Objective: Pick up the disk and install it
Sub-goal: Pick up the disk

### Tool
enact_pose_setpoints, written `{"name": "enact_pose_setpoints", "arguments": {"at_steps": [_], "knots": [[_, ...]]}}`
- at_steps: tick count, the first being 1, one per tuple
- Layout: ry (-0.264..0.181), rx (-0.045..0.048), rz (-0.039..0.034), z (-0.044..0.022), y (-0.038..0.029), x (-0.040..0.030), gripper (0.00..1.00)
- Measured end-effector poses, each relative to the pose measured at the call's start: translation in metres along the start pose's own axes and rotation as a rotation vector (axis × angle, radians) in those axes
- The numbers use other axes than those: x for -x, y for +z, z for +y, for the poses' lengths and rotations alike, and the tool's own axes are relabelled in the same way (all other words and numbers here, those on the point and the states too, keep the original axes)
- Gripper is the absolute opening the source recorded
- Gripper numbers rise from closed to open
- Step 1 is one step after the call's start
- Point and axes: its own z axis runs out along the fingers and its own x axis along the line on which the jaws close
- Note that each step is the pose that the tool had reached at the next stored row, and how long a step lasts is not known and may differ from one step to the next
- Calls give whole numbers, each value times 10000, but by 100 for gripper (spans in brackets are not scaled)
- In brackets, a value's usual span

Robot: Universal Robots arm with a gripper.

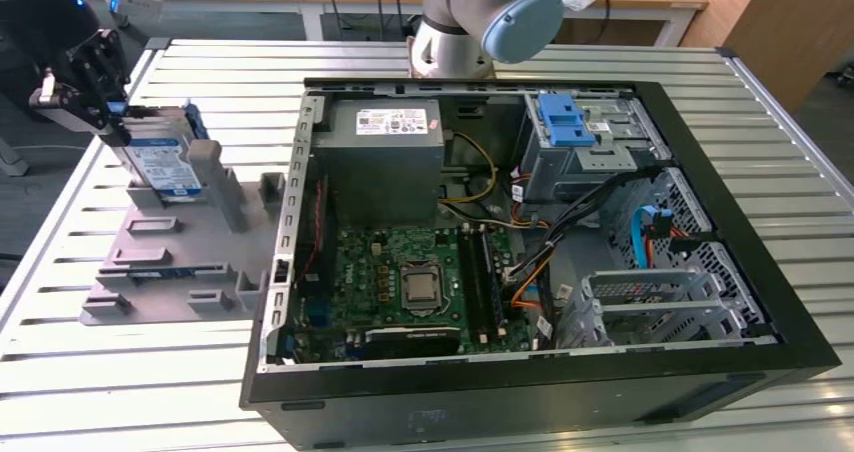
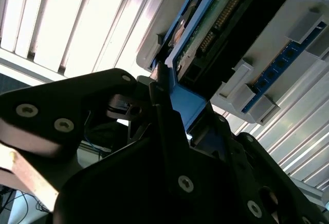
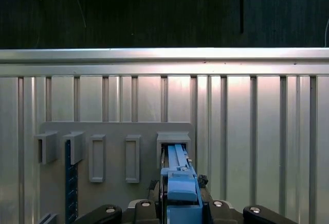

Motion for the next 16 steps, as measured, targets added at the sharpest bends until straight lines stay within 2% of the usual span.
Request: {"name": "enact_pose_setpoints", "arguments": {"at_steps": [1, 12, 16], "knots": [[0, 1, 0, 0, 0, 0, 36], [-6, -1, 0, 0, -2, 0, 36], [-7, -1, 0, -1, -33, -1, 36]]}}
